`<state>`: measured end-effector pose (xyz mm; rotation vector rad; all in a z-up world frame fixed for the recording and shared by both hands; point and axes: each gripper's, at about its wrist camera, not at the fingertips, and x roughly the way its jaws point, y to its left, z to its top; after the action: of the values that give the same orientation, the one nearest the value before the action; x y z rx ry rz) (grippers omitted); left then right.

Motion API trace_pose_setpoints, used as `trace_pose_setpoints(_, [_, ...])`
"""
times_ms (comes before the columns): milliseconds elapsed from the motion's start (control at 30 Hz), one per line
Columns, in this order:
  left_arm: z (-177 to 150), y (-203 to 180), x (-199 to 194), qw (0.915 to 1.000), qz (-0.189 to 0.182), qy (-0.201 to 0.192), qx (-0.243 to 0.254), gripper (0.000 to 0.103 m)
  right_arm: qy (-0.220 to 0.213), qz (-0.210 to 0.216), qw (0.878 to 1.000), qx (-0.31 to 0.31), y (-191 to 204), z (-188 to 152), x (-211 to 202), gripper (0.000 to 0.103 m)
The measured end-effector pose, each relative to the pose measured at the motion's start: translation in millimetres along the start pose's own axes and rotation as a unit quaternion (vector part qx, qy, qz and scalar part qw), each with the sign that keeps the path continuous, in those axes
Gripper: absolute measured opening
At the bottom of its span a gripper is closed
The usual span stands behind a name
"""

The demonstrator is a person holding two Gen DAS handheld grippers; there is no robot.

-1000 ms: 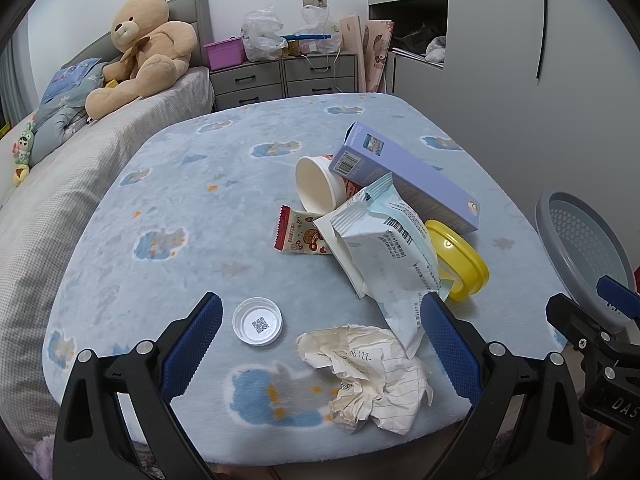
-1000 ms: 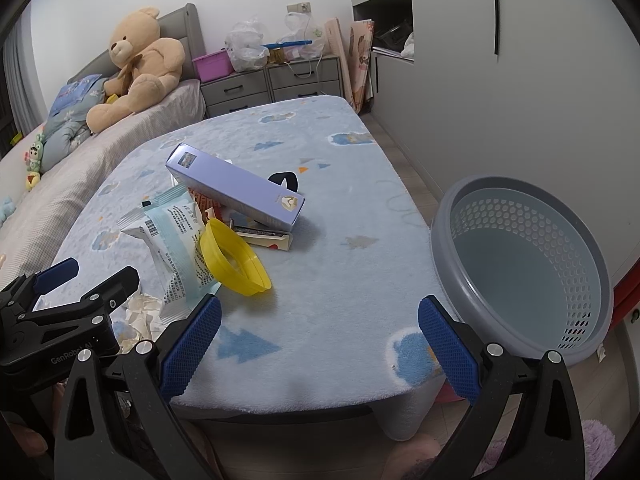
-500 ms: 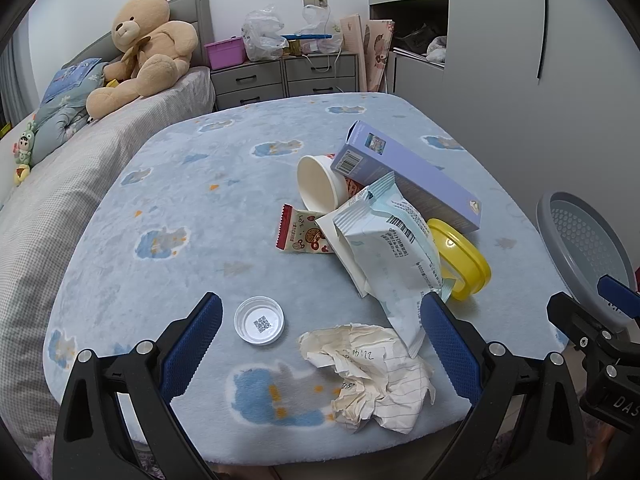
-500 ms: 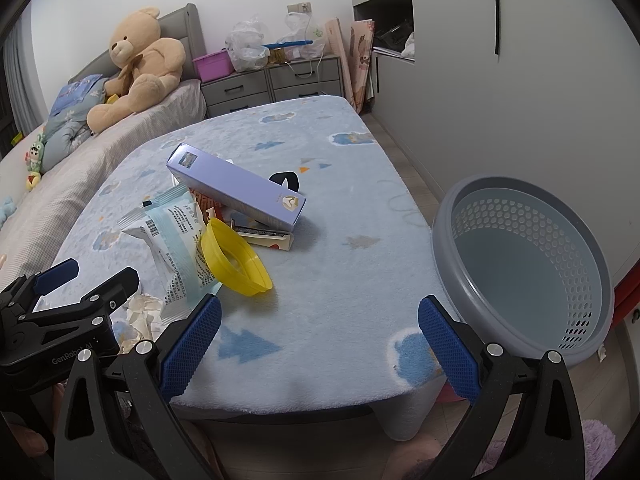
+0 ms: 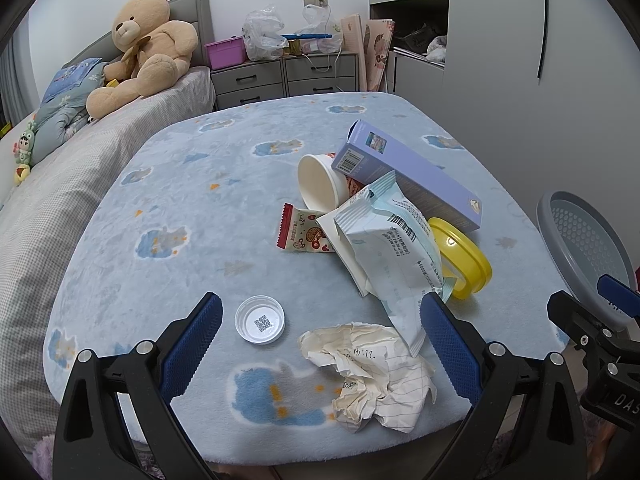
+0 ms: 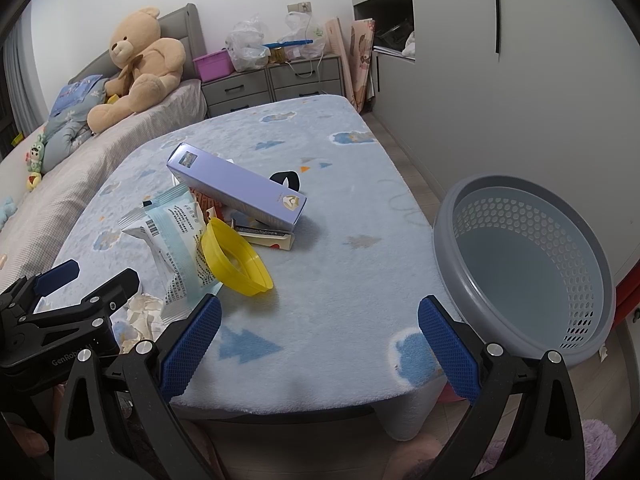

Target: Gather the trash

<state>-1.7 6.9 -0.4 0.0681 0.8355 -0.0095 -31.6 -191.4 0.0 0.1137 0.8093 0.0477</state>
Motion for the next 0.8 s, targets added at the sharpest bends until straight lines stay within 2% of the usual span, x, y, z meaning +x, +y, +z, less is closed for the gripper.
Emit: trace_pose_setpoints(800, [-0.2,0.6,-0.6,1.0,0.001,-0.001,-0.001,0.095,0.002,0.002,1.0,0.001,1.9,-2.4,1.7,0.097])
